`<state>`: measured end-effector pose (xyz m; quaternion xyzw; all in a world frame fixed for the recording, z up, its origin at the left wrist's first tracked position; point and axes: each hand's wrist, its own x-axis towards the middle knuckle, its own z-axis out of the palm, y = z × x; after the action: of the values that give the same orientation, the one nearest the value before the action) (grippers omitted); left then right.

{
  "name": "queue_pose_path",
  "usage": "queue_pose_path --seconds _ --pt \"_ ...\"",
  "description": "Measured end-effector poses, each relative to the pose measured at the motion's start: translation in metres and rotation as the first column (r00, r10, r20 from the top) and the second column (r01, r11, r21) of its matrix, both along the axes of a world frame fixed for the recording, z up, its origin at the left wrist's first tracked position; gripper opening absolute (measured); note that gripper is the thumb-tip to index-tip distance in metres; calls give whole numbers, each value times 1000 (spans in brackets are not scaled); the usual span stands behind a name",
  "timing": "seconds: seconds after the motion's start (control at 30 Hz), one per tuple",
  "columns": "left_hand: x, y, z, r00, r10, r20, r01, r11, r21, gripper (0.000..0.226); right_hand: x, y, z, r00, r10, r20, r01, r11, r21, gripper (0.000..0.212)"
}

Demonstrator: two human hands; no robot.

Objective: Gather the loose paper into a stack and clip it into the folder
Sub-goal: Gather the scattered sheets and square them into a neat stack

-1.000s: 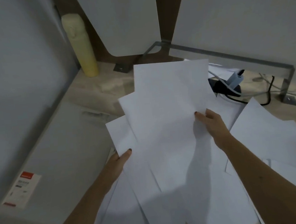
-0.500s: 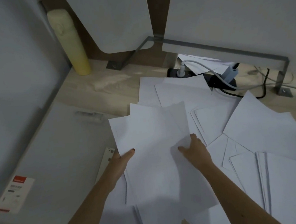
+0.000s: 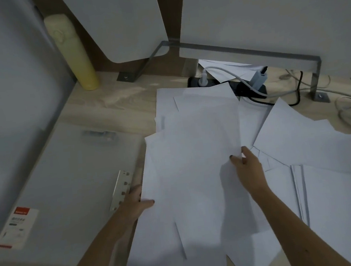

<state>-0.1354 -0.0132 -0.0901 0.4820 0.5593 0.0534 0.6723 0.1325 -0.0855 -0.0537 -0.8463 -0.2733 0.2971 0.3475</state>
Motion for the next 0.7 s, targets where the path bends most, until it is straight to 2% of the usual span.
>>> queue_pose_path --seconds 0.1,0.2,0.27,0.33,0.4,0.53,0.57,0.63,0.7 --pt "2 -3 2 996 24 -90 -13 992 122 40 17 -14 6 983 -110 -150 118 992 45 18" --pt "5 1 3 987 159 -29 -152 974 165 62 24 -36 8 905 -187 -382 216 976 34 21" --pt "9 4 0 967 252 35 -254 961 112 52 18 -47 0 874 -175 -454 196 981 -1 20" --pt "18 5 1 939 325 110 -329 944 16 38 3 -53 -14 883 -145 -447 138 989 -48 21" --pt "32 2 5 926 333 181 -324 943 -76 36 -18 -53 -28 917 -71 -392 41 996 -85 24" --pt "40 -16 4 955 262 139 -270 962 45 42 -38 -50 -49 958 163 -234 -204 966 -161 19" --pt "40 -20 8 957 249 147 -262 962 77 36 -36 -49 -52 965 185 -187 -219 959 -179 17" --pt "42 -22 23 962 202 183 -230 962 146 30 -24 -47 -52 982 142 -122 -164 967 -195 29" --pt "44 -17 41 958 140 251 -195 958 211 37 -10 -48 -40 979 38 -198 -60 993 -106 42"
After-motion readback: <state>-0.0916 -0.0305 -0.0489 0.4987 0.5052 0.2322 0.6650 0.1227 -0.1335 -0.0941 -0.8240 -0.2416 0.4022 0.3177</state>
